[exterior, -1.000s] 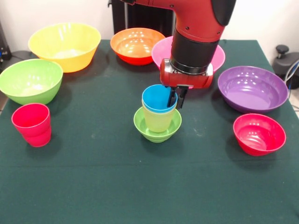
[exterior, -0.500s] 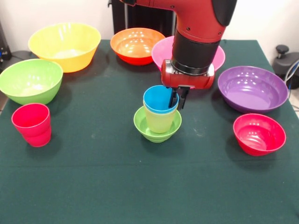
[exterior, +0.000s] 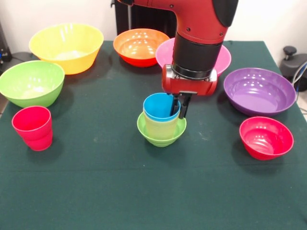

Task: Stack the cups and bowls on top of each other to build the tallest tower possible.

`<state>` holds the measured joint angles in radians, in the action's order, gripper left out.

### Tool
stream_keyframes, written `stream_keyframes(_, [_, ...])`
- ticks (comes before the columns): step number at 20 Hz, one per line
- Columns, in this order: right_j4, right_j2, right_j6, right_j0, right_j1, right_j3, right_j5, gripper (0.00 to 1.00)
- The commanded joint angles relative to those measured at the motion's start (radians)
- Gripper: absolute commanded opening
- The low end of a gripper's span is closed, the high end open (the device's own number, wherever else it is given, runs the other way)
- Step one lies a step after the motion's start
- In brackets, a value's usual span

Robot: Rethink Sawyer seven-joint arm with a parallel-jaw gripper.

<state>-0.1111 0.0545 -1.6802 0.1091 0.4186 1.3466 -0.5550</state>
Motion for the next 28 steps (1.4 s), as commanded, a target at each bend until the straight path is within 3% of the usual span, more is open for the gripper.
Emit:
stream_keyframes(1, [-0.049,-0.097,-0.027,0.008,-0.017,0.038,0.067,0.0])
stream_keyframes(28, [-0.03,-0.09,-0.025,0.004,-0.03,0.013,0.001,0.0])
